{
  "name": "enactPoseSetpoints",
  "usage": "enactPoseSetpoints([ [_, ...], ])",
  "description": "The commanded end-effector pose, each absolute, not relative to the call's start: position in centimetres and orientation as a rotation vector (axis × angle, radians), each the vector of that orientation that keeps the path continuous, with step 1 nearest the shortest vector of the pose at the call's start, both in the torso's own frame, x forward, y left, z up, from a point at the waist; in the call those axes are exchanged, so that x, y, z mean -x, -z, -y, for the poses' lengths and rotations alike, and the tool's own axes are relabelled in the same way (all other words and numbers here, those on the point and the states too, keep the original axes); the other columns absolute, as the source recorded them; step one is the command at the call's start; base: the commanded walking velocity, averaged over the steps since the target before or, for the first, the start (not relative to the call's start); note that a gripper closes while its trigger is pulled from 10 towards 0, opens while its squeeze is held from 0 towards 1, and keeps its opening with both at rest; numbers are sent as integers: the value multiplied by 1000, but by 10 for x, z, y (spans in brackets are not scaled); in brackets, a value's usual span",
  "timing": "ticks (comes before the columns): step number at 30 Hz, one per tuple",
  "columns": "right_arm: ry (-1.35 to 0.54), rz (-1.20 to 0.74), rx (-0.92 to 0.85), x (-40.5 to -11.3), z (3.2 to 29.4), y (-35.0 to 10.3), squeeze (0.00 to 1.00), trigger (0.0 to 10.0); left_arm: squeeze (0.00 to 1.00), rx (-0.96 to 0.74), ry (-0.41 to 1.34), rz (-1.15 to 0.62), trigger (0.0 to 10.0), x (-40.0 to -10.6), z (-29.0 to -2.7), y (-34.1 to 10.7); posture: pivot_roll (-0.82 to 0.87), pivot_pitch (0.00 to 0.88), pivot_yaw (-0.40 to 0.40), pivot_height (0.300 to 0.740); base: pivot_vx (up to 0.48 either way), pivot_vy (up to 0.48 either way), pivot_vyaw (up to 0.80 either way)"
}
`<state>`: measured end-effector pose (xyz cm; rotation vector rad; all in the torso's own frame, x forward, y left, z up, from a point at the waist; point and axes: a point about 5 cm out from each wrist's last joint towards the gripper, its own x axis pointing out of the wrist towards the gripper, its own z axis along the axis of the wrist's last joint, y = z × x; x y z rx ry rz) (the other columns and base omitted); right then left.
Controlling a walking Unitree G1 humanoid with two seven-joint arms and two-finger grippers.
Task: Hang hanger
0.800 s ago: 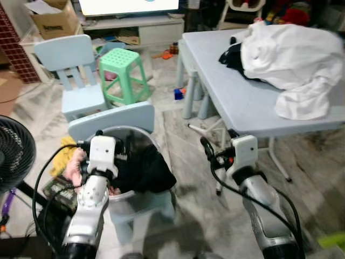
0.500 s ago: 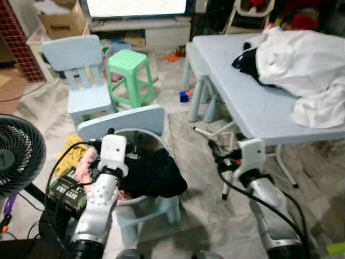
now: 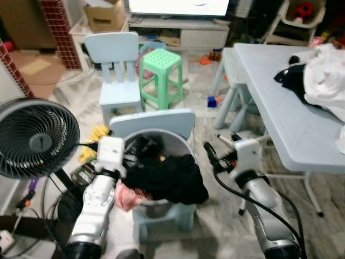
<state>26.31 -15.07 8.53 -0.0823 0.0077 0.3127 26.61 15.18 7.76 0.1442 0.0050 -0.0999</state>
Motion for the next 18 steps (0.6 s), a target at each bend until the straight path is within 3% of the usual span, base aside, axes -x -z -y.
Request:
enactPoseSetpoints([
  [1,-290,-5,103,-262,161,-87,0,10000,0,-125,126,20,10000,-270,-143,-84,-9,0,-17,740,416,0,0],
  [9,-299,-8,99,-261,160,-87,0,10000,0,-129,124,18,10000,-269,-143,-83,-10,0,-19,740,422,0,0],
  [18,-321,-17,95,-260,157,-85,0,10000,0,-142,70,9,10000,-268,-144,-81,-3,0,-28,740,0,0,0],
])
